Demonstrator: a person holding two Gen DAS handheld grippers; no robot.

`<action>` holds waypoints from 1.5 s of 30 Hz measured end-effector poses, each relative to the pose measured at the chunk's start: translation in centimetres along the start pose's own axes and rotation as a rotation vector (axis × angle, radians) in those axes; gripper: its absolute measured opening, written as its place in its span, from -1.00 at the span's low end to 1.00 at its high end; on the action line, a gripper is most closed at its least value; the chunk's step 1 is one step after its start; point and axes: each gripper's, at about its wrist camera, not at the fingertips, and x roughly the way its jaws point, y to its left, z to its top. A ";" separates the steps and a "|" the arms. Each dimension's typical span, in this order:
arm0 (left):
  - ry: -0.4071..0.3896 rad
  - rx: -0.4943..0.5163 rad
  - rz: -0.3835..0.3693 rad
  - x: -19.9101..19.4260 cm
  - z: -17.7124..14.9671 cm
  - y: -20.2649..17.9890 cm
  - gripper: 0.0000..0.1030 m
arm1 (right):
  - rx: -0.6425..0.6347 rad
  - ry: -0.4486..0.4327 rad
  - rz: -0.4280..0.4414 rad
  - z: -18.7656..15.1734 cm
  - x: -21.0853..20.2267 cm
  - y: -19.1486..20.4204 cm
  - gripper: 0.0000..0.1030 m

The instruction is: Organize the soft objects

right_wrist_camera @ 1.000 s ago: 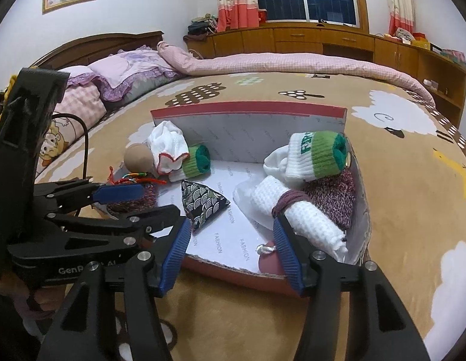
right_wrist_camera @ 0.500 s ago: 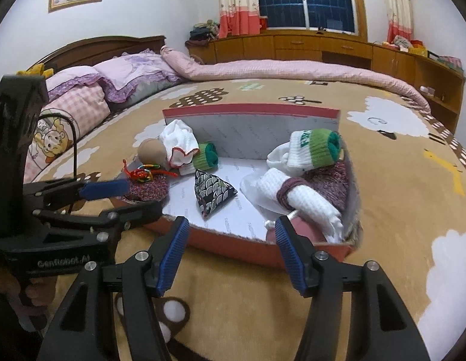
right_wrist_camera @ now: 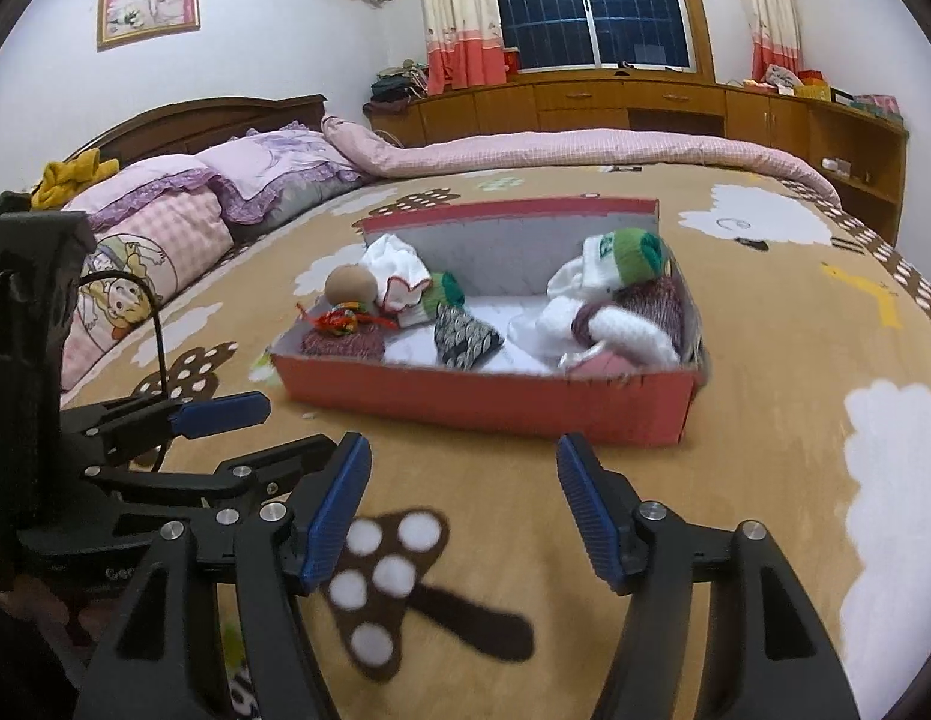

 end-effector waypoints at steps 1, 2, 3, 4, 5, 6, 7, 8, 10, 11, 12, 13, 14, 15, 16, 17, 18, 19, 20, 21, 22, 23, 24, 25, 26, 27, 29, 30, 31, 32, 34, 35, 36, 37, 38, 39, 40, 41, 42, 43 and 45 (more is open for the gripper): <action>-0.005 -0.011 0.011 -0.1 -0.5 0.0 0.26 | 0.004 0.001 0.001 -0.4 -0.1 0.1 0.28; -0.005 -0.028 0.016 0.0 -1.3 0.1 0.26 | 0.005 0.004 -0.001 -0.8 -0.2 0.3 0.28; 0.001 -0.039 0.016 0.3 -1.8 0.2 0.26 | 0.005 0.010 -0.006 -1.2 -0.2 0.4 0.28; 0.022 -0.046 0.019 0.8 -2.5 0.3 0.26 | 0.008 0.020 -0.013 -1.6 -0.1 0.5 0.28; 0.038 -0.046 0.024 1.2 -2.8 0.3 0.26 | 0.013 0.040 -0.024 -2.1 0.2 0.6 0.28; 0.049 -0.044 0.031 1.6 -3.0 0.3 0.26 | 0.015 0.051 -0.030 -2.4 0.3 0.7 0.28; 0.056 -0.042 0.042 2.0 -3.2 0.2 0.26 | 0.014 0.066 -0.043 -2.8 0.5 0.9 0.28; 0.058 -0.044 0.046 2.3 -3.1 0.2 0.26 | 0.011 0.073 -0.053 -3.0 0.6 0.9 0.28; 0.056 -0.055 0.044 2.3 -3.1 0.4 0.26 | 0.004 0.082 -0.074 -3.3 0.6 1.0 0.28; 0.055 -0.061 0.045 2.3 -3.1 0.5 0.26 | 0.002 0.083 -0.082 -3.4 0.6 1.0 0.28; 0.057 -0.066 0.046 2.3 -3.2 0.6 0.28 | 0.002 0.084 -0.085 -3.5 0.6 1.0 0.28; 0.061 -0.069 0.047 2.5 -3.3 0.6 0.31 | 0.004 0.087 -0.090 -3.5 0.6 0.9 0.28; 0.068 -0.068 0.050 2.7 -3.3 0.6 0.32 | 0.007 0.092 -0.099 -3.6 0.7 0.8 0.28; 0.075 -0.063 0.054 2.9 -3.3 0.6 0.33 | 0.007 0.098 -0.106 -3.7 0.8 0.7 0.28; 0.077 -0.058 0.058 3.0 -3.3 0.5 0.35 | 0.007 0.105 -0.113 -3.7 0.9 0.7 0.28; 0.078 -0.053 0.062 3.1 -3.2 0.4 0.37 | 0.006 0.116 -0.121 -3.8 1.2 0.6 0.28; 0.082 -0.052 0.067 3.3 -3.2 0.4 0.37 | 0.007 0.130 -0.130 -3.8 1.4 0.5 0.28; 0.086 -0.054 0.067 3.4 -3.1 0.4 0.39 | 0.008 0.147 -0.134 -3.8 1.8 0.4 0.28; 0.088 -0.057 0.066 3.6 -3.0 0.5 0.40 | 0.014 0.172 -0.137 -3.9 2.3 0.2 0.28; 0.094 -0.059 0.066 3.8 -2.8 0.6 0.41 | 0.025 0.188 -0.135 -4.0 2.6 -0.2 0.28; 0.100 -0.062 0.070 4.0 -2.6 0.6 0.41 | 0.034 0.204 -0.132 -4.0 2.9 -0.5 0.28; 0.108 -0.065 0.075 4.3 -2.2 0.8 0.42 | 0.028 0.212 -0.139 -3.8 3.1 -0.6 0.28; 0.114 -0.066 0.076 4.6 -1.8 1.0 0.44 | 0.016 0.219 -0.151 -3.6 3.3 -0.5 0.28; 0.120 -0.067 0.073 5.0 -1.3 1.2 0.50 | 0.006 0.231 -0.166 -3.3 3.6 -0.5 0.29; 0.125 -0.073 0.061 5.4 -1.0 1.6 0.52 | -0.007 0.244 -0.178 -3.0 4.1 -0.6 0.36; 0.130 -0.080 0.052 5.7 -0.8 2.0 0.55 | -0.017 0.250 -0.184 -2.7 4.5 -0.7 0.38; 0.121 -0.093 0.046 5.6 -0.9 2.3 0.55 | -0.028 0.261 -0.182 -2.3 5.5 -0.9 0.46; 0.117 -0.090 0.050 5.6 -1.0 2.3 0.55 | -0.029 0.260 -0.178 -2.1 5.6 -1.0 0.46; 0.116 -0.089 0.053 5.6 -1.0 2.2 0.55 | -0.028 0.259 -0.171 -2.1 5.7 -1.1 0.46; 0.115 -0.090 0.051 5.6 -1.1 2.3 0.55 | -0.025 0.257 -0.165 -2.2 5.7 -1.2 0.46; 0.113 -0.091 0.050 5.5 -1.1 2.3 0.55 | -0.027 0.251 -0.168 -2.3 5.6 -1.1 0.46; 0.113 -0.093 0.048 5.5 -1.1 2.3 0.55 | -0.026 0.248 -0.167 -2.4 5.5 -1.1 0.48; 0.113 -0.095 0.047 5.5 -1.1 2.3 0.55 | -0.024 0.247 -0.164 -2.4 5.6 -1.1 0.49; 0.112 -0.096 0.045 5.5 -1.1 2.4 0.55 | -0.022 0.247 -0.160 -2.4 5.6 -1.2 0.51; 0.112 -0.097 0.045 5.4 -1.1 2.3 0.55 | -0.019 0.247 -0.154 -2.4 5.6 -1.2 0.52; 0.112 -0.096 0.046 5.4 -1.1 2.3 0.55 | -0.017 0.247 -0.148 -2.4 5.6 -1.2 0.52; 0.112 -0.097 0.045 5.3 -1.1 2.4 0.55 | -0.017 0.246 -0.147 -2.3 5.7 -1.2 0.54; 0.112 -0.098 0.044 5.4 -1.1 2.3 0.55 | -0.016 0.246 -0.145 -2.3 5.6 -1.2 0.54; 0.111 -0.098 0.044 5.3 -1.2 2.4 0.55 | -0.014 0.246 -0.140 -2.3 5.6 -1.2 0.54; 0.111 -0.098 0.044 5.3 -1.2 2.4 0.55 | -0.014 0.247 -0.139 -2.3 5.6 -1.2 0.54; 0.111 -0.099 0.043 5.3 -1.3 2.3 0.55 | -0.014 0.246 -0.138 -2.3 5.6 -1.2 0.54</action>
